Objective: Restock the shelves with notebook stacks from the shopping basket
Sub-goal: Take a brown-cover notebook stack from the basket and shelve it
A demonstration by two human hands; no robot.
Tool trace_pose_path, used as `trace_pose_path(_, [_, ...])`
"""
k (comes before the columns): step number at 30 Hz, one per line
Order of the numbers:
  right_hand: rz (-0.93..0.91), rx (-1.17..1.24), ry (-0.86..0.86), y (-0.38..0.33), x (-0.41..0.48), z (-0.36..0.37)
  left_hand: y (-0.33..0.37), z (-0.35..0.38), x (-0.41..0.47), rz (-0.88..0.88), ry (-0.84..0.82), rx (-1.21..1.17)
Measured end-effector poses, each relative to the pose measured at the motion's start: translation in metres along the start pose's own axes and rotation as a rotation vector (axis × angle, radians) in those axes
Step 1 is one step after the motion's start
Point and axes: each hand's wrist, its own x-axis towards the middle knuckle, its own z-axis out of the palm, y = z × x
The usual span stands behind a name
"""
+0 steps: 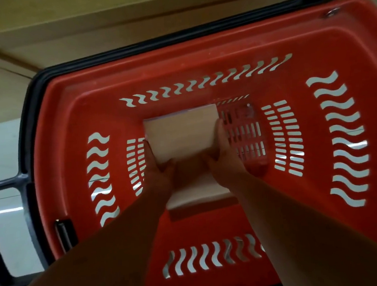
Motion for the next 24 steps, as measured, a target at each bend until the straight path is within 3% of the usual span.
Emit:
trace_pose_path(4, [-0.005, 0.004, -0.013, 0.002, 0.003, -0.004, -0.010, 0.004, 0.005, 0.083, 0.077, 0.016])
trace_pose_path(11, [0.023, 0.039, -0.021, -0.003, -0.002, -0.010, -0.007, 0.004, -0.008, 0.003, 0.086, -0.176])
trace_pose_path(21, [0.152, -0.007, -0.090, -0.025, -0.027, -0.051, 0.045, -0.012, -0.049, 0.067, -0.118, -0.019])
trace_pose_path(24, [0.157, -0.031, -0.087, -0.043, -0.043, -0.063, 0.067, -0.026, -0.066, 0.063, -0.184, -0.069])
